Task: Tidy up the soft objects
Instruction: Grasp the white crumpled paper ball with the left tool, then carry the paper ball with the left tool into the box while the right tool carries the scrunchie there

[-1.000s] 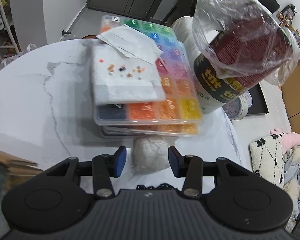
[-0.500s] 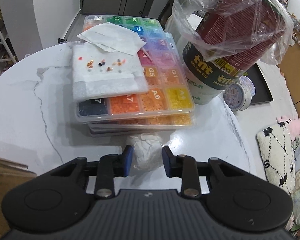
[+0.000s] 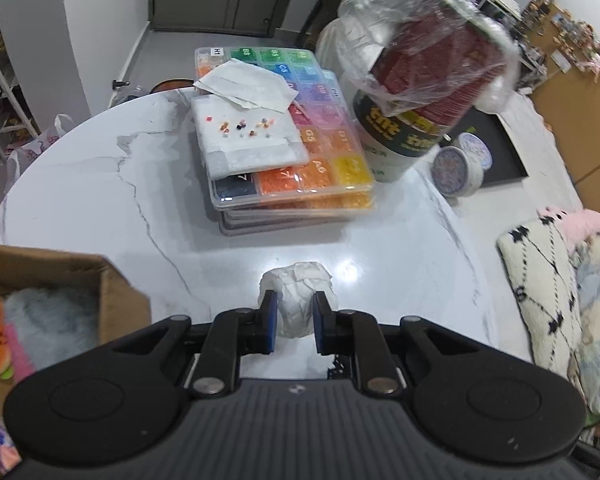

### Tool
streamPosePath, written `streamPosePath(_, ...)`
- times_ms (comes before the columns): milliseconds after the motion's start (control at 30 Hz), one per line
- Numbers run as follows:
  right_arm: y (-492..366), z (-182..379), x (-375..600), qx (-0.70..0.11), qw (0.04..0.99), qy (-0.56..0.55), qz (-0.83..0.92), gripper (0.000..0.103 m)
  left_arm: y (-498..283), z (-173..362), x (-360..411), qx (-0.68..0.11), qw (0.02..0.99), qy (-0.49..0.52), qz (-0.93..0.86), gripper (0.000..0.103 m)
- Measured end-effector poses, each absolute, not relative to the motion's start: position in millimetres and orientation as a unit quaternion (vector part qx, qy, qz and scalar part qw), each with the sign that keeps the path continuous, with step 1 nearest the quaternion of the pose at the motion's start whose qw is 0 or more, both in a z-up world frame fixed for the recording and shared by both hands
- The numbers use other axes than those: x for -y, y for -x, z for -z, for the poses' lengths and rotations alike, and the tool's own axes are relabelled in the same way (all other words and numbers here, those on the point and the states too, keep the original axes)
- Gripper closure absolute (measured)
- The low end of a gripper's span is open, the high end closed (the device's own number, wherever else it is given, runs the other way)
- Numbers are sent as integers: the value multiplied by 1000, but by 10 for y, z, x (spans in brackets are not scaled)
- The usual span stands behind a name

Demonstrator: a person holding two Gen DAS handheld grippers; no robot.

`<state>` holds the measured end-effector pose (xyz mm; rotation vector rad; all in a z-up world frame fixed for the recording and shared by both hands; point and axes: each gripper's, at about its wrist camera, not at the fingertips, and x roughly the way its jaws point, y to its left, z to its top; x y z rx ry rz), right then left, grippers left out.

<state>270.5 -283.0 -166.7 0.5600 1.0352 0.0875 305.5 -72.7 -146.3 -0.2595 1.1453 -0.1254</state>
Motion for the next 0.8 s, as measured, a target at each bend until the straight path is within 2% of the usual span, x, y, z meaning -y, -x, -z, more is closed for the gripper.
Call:
streamPosePath(367, -2426, 1244, 2668, -462, 848, -252, -68, 99, -2666, 933, 499, -534, 834, 105, 85, 86)
streamPosePath(800, -2171, 738, 2023, -442, 856, -227, -142, 99, -2167, 529, -231, -507, 855, 91, 59, 86)
